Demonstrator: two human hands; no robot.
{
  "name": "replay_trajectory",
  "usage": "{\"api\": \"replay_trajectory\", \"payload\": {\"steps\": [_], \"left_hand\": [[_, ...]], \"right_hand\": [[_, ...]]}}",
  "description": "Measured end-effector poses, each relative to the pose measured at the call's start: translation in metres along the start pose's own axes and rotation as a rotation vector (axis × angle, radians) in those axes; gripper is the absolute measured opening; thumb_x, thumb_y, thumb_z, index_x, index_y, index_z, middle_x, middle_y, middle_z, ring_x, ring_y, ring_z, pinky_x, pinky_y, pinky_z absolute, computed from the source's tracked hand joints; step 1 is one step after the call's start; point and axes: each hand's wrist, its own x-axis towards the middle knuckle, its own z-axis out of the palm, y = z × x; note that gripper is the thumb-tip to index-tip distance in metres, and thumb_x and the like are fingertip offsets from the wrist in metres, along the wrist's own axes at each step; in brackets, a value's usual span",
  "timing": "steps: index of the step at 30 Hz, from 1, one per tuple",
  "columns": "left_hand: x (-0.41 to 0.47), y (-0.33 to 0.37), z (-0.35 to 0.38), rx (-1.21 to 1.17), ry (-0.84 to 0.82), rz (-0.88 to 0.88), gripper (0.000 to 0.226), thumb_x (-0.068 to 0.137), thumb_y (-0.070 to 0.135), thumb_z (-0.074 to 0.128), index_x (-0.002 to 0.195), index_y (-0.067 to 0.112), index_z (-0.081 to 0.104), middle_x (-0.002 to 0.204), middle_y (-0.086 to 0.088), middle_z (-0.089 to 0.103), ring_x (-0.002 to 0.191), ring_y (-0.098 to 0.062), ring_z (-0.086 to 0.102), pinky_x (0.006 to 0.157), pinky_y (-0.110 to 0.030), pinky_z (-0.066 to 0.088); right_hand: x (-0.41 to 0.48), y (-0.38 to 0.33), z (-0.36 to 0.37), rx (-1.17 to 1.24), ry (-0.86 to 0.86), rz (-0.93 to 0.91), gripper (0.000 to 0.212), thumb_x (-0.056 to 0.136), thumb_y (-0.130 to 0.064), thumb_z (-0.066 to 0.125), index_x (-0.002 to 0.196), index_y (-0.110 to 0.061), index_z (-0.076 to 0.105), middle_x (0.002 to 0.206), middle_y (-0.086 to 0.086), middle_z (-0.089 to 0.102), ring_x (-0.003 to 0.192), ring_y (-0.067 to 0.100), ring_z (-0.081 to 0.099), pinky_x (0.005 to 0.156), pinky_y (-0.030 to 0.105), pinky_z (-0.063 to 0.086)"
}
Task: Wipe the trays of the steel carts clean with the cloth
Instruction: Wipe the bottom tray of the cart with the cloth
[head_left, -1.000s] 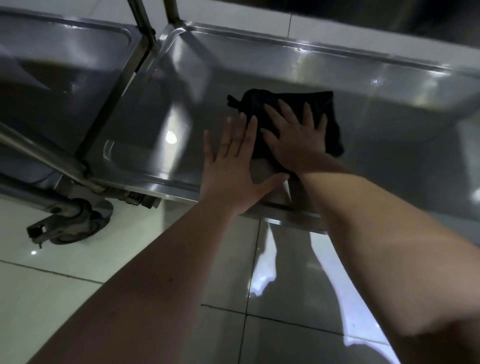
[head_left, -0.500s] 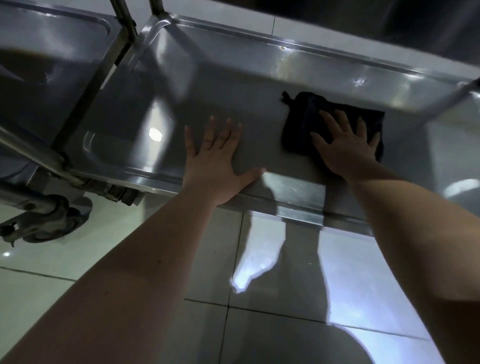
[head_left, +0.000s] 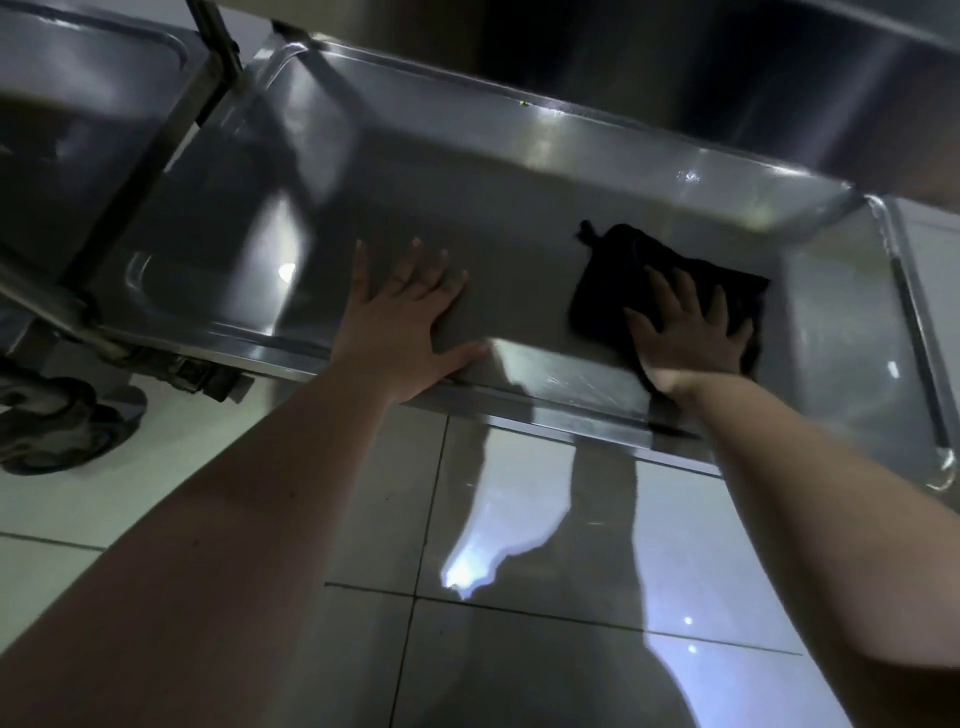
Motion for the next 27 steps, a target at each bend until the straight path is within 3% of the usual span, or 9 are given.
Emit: {"api": "replay_trajectory", "payload": {"steps": [7, 11, 15, 20, 27], "left_hand": [[-0.006, 0.0, -0.001, -0.044, 0.083, -0.112, 0.076, 0.092, 0.064, 0.005, 0.156, 0.024, 0.016, 0.162, -0.001, 0.019, 0.15, -0.019, 0.008, 0.118, -0.055, -0.006], [-0.005, 0.003, -0.001, 0.006, 0.092, -0.124, 0.062, 0.101, 0.05, 0.014, 0.155, 0.02, 0.019, 0.161, -0.005, 0.021, 0.15, -0.022, 0.013, 0.119, -0.054, 0.0], [-0.009, 0.003, 0.0, -0.056, 0.111, -0.181, 0.056, 0.103, 0.038, 0.019, 0.156, 0.02, 0.02, 0.162, -0.003, 0.018, 0.15, -0.023, 0.011, 0.12, -0.05, -0.001], [-0.008, 0.0, 0.007, -0.137, 0.02, -0.279, 0.056, 0.105, 0.036, 0.02, 0.156, 0.024, 0.003, 0.164, 0.0, 0.005, 0.151, -0.021, 0.0, 0.12, -0.044, 0.006], [-0.011, -0.001, 0.004, -0.186, 0.018, -0.26, 0.054, 0.105, 0.038, 0.024, 0.156, 0.027, 0.011, 0.163, -0.001, 0.011, 0.151, -0.026, 0.003, 0.12, -0.046, 0.004]], "right_hand": [[-0.061, -0.109, 0.02, -0.027, 0.005, -0.443, 0.067, 0.09, -0.067, 0.032, 0.15, -0.051, 0.007, 0.163, -0.014, 0.007, 0.149, 0.033, -0.003, 0.112, 0.066, -0.005], [-0.063, -0.112, 0.019, -0.017, -0.031, -0.427, 0.065, 0.09, -0.068, 0.03, 0.149, -0.053, 0.007, 0.163, -0.014, 0.005, 0.149, 0.034, -0.005, 0.111, 0.066, -0.011], [-0.054, -0.124, 0.008, 0.051, 0.023, -0.382, 0.055, 0.096, -0.063, 0.023, 0.149, -0.046, 0.023, 0.162, -0.013, 0.015, 0.149, 0.031, 0.002, 0.11, 0.066, -0.014], [-0.048, -0.131, 0.013, -0.046, -0.01, -0.437, 0.065, 0.092, -0.072, 0.012, 0.151, -0.049, -0.004, 0.163, -0.016, -0.006, 0.148, 0.032, -0.017, 0.112, 0.064, -0.014], [-0.043, -0.11, 0.018, -0.037, 0.007, -0.309, 0.066, 0.09, -0.074, 0.013, 0.15, -0.051, 0.001, 0.163, -0.018, -0.004, 0.149, 0.028, -0.013, 0.109, 0.067, -0.014]]}}
